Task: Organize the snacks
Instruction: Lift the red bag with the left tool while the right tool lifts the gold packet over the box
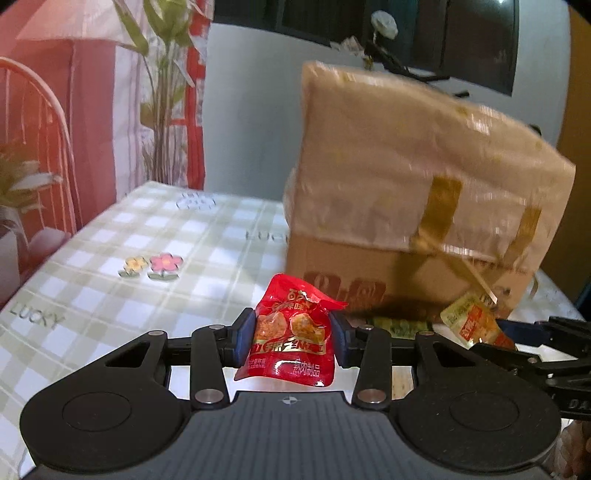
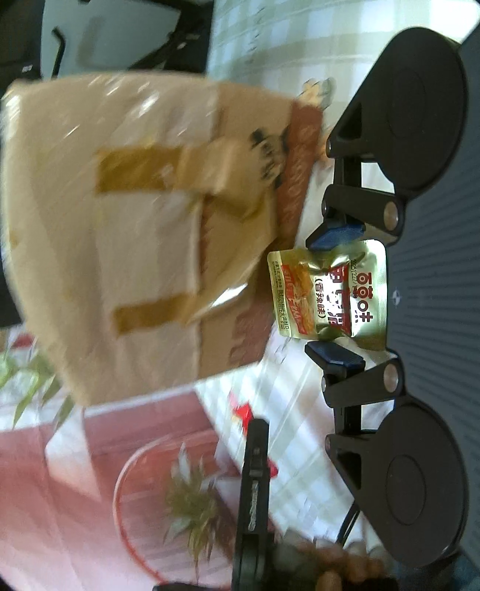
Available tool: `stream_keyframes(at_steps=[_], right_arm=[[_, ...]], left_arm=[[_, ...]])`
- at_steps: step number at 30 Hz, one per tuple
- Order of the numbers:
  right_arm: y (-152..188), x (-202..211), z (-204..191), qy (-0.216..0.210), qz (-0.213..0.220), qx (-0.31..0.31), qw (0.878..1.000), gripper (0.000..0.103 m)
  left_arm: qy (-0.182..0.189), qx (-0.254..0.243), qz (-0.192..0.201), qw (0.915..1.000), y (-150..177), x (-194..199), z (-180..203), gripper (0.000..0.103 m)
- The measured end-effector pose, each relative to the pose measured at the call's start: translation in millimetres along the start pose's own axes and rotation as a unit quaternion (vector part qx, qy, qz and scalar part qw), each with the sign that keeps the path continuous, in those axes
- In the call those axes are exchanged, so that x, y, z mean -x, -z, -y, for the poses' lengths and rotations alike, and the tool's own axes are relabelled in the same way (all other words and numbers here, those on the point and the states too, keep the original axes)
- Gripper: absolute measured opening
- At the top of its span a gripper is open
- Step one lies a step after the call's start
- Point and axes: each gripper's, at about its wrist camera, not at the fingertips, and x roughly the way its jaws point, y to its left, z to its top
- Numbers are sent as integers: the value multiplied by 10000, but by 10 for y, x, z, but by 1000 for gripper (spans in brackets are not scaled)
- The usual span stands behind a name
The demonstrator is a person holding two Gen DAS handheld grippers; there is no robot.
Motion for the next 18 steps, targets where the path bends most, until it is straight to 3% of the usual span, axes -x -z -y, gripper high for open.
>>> stream_keyframes(at_steps=[3,10,14,18], right_arm=[[-197,77,-123,-332,191,227,9990,57],[-687,325,-406,-1035,912,671,9882,57],[-1043,417,-315,-975,1271,578,9854,57],[-1420,406,-149,-634,1408,584,9863,57]], left_arm=[[-16,133,147,9998,-136,83,-56,45],[161,-172,831,9963,-604,308,54,46],[347,-387,1184,9916,-960,303,190,46],[626,-405,1342,9881,-1321,172,306,46]])
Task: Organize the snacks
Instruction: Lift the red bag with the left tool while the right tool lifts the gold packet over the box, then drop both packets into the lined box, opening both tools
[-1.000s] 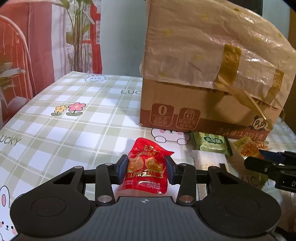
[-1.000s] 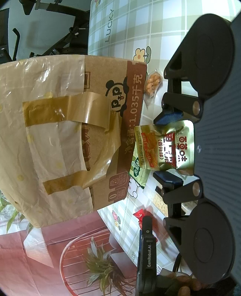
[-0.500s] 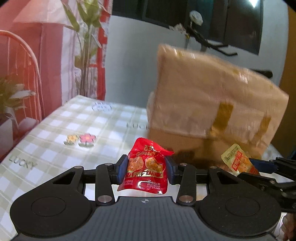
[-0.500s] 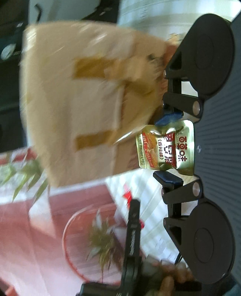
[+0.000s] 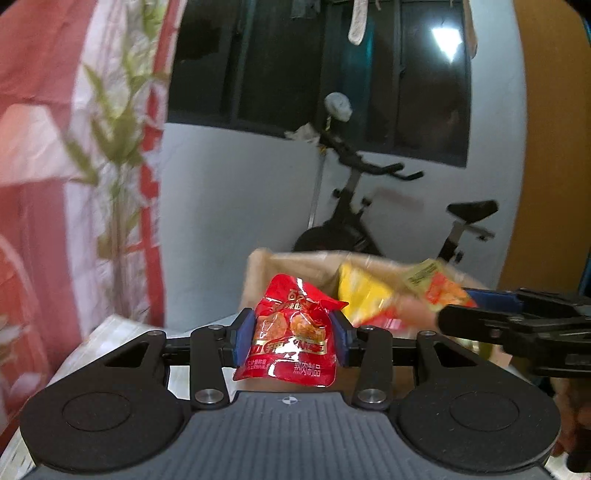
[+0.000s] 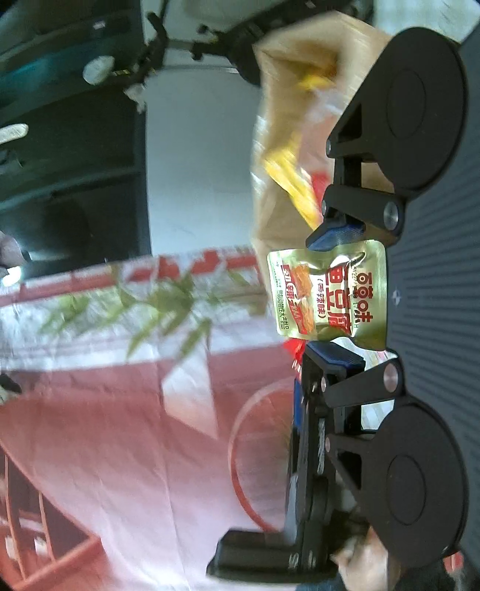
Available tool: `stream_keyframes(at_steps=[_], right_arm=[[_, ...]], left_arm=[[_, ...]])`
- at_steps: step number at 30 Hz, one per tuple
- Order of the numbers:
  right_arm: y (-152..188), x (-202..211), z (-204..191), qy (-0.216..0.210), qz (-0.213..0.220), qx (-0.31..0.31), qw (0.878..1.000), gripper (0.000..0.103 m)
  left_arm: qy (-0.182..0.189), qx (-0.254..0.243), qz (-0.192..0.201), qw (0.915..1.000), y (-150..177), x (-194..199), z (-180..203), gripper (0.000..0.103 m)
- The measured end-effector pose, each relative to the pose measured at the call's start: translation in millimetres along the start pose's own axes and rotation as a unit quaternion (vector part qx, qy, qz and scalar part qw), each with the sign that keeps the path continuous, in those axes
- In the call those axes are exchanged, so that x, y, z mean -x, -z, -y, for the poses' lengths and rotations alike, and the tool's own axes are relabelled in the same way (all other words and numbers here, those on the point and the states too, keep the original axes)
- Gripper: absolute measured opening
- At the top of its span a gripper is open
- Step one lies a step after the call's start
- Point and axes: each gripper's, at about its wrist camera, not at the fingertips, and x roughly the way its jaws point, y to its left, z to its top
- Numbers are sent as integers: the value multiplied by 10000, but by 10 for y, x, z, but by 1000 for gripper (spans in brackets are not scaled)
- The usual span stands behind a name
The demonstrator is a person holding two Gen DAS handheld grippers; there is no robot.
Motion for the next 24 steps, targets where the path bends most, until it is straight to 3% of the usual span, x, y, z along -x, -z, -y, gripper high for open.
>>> stream_keyframes(at_steps=[4,12,14,15,17,24], right_arm=[[-303,-189,267,537,-97,116,9984,56],[-571,-631,864,1480,-535,-530,9861,57],[-564,-729,943,1634,-680,-679,9819,59],[-553,-758,984,1697,-735,-796,9795,59],[-511,-689,1060,1687,-727,-1069,9772,68],[-461,-358,1085,1310,-559,-1063,9841,69]], left_arm=[[17,-85,-31,10000,-184,-317,88,47],[-271,-176,-518,9981,-267,-936,218,53],[-325,-143,-620,9974,-277,-981,200,70],[-336,-105,-640,9973,-287,-962,170,74],[-270,-54,-566,9980,-243,-875,142,77],[37,131,-593,9981,-173,-580,-2,77]])
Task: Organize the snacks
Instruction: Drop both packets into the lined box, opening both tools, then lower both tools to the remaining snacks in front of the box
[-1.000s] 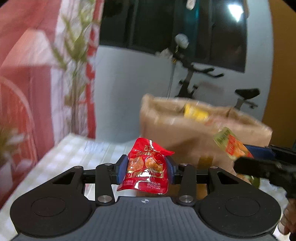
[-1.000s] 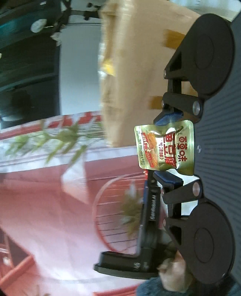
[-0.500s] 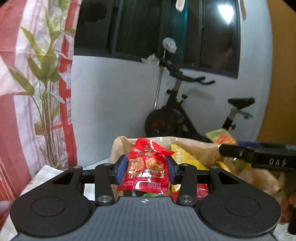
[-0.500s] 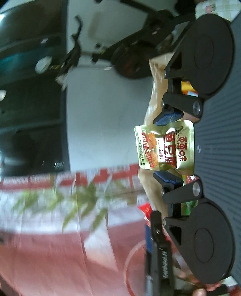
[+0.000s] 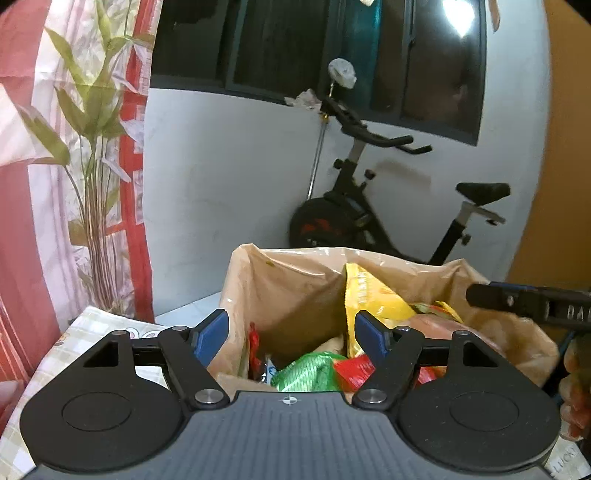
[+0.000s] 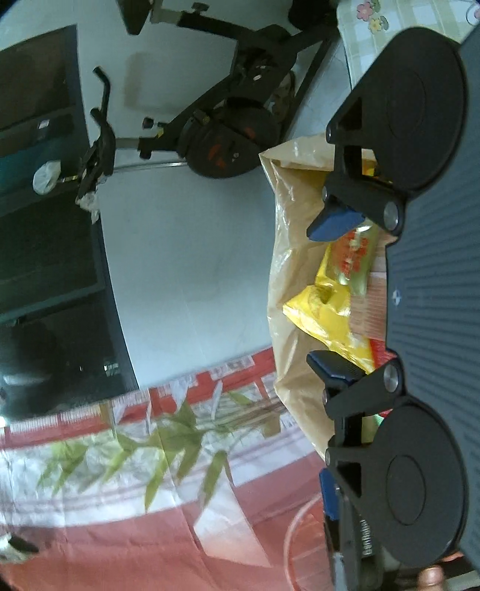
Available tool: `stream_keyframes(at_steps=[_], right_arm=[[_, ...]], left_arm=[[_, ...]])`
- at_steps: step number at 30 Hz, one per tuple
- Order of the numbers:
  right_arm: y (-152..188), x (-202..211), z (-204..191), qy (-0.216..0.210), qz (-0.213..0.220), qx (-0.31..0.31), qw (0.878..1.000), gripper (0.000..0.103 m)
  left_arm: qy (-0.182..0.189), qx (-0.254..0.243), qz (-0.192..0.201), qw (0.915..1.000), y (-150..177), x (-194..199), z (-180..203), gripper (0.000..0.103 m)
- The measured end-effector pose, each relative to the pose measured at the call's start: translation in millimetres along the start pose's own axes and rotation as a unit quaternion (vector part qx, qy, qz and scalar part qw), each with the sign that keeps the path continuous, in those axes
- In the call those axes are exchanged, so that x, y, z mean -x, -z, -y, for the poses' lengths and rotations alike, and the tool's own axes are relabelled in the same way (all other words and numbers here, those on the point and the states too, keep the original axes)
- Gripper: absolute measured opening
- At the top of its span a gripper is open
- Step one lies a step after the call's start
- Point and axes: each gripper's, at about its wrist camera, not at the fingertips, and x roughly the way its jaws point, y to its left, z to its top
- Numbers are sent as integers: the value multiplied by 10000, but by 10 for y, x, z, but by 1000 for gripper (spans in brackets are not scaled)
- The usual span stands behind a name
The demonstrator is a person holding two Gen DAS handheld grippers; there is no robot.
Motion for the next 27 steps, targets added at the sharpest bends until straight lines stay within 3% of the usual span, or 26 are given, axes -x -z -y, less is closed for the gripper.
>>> stream_keyframes(at_steps=[8,16,27], right_arm=[[224,373,-304,-243,-53,1067,9940,68],[645,674,-446,-451,26,1272,9908,68],[1156,927,-368,-445,98,1291,9906,68]], left_arm=[[106,46,-34,9999,203,354,32,78],[112,138,-283,9994,668,533,46,78],[145,173,-804,9965,1141,339,72,76]])
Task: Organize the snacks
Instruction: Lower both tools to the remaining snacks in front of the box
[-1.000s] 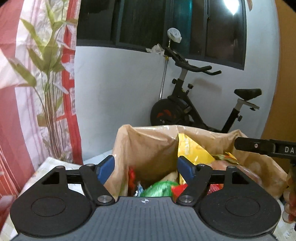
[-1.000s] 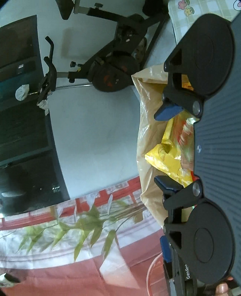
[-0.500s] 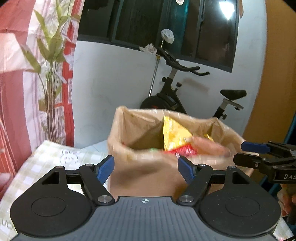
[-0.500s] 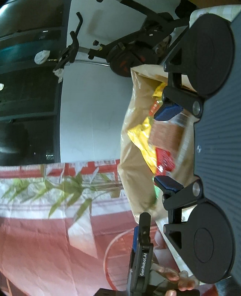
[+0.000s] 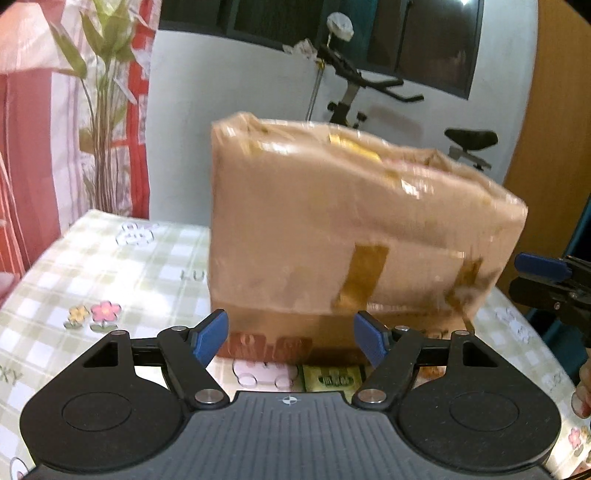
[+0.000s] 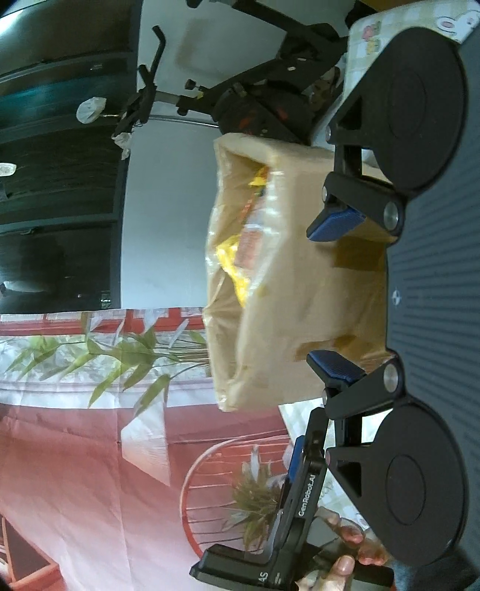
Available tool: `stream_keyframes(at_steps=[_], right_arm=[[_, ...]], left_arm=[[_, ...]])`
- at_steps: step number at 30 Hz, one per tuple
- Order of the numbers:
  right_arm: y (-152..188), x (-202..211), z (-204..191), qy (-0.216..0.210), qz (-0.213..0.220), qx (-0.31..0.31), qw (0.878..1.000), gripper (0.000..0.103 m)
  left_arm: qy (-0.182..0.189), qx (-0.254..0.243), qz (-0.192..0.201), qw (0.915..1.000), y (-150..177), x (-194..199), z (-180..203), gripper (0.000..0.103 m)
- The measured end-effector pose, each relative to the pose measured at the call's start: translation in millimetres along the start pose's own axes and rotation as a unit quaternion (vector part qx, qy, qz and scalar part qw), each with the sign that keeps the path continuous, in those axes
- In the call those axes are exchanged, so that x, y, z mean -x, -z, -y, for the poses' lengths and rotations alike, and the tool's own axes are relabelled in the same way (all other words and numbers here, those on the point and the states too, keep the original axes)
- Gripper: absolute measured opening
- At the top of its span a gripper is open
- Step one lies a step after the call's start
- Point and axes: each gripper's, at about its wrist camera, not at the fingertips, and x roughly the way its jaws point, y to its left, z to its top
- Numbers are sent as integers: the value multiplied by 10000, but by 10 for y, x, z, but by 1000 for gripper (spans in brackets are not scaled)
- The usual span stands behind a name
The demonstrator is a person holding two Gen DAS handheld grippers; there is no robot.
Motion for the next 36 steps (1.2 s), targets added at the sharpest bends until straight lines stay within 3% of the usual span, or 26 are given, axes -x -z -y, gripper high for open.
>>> stream_keyframes(at_steps=[12,20,24,29,36], right_arm=[[682,-121,180,191,-657,109,9976,68],[1035,-556,410,267,-1421,-161,9894,48],[1111,-709,432,230,-1579,-199,9870,41],[1173,-783,404,244,-1695,-120,9851,26],[1197,-756,441,229,-1598,-284,9865,24]], left_arm=[[13,-237,-447,9987,249,-333,132,76],[-67,-166,-619,9979,372,-475,170,76],[-59,-206,-681,9975,395,-530,191,76],[-19,-326,-831,9960,420,-656,273,77],[52,-437,-1019,9938,427,-854,412,77]])
